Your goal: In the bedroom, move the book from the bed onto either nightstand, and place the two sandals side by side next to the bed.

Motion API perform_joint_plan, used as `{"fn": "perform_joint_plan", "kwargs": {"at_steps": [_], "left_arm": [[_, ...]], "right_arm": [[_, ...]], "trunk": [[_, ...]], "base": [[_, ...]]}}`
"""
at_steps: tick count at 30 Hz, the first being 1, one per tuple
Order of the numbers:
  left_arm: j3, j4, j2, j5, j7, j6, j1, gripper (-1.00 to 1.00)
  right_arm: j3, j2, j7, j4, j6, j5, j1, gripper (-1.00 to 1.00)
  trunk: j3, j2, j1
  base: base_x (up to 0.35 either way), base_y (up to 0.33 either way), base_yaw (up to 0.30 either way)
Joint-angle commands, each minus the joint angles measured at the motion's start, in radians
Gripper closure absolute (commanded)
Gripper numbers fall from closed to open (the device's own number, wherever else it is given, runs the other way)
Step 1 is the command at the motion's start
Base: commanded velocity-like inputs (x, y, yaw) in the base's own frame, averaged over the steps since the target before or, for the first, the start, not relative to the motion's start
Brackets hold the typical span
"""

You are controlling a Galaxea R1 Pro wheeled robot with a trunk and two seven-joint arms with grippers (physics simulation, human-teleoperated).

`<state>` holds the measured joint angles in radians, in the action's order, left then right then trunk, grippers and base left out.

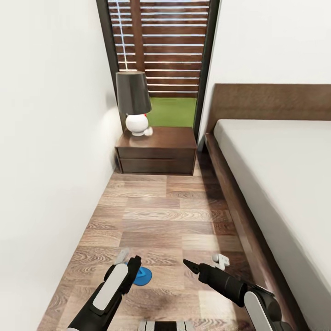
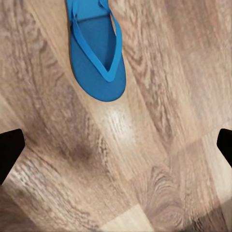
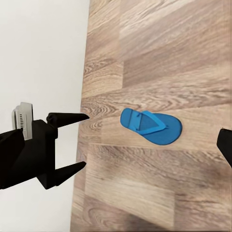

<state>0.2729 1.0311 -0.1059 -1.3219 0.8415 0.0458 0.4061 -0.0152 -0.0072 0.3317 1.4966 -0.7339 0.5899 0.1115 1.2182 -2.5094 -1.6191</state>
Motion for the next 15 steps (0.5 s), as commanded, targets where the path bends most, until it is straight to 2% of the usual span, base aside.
{"fn": "perform_joint_plan", "kwargs": {"at_steps": [1, 9, 15], "left_arm": [[0.000, 0.001, 0.000, 0.000, 0.005, 0.005, 0.000, -1.00], [0.000, 0.001, 0.000, 0.000, 0.005, 0.005, 0.000, -1.00], [0.000, 0.001, 0.000, 0.000, 0.005, 0.005, 0.000, -1.00]], "right_arm": [[0.000, 0.000, 0.002, 0.001, -0.003, 0.001, 0.000, -1.00], [-0.001, 0.001, 0.002, 0.001, -0.004, 0.001, 0.000, -1.00], [-0.037, 0.001, 0.001, 0.001, -0.003, 0.001, 0.000, -1.00]], "trunk": [[0.005, -0.001, 0.000], [0.036, -0.002, -0.004], [0.059, -0.004, -0.007]], "base": [[0.000, 0.000, 0.000], [0.000, 0.000, 0.000], [0.000, 0.000, 0.000]]}}
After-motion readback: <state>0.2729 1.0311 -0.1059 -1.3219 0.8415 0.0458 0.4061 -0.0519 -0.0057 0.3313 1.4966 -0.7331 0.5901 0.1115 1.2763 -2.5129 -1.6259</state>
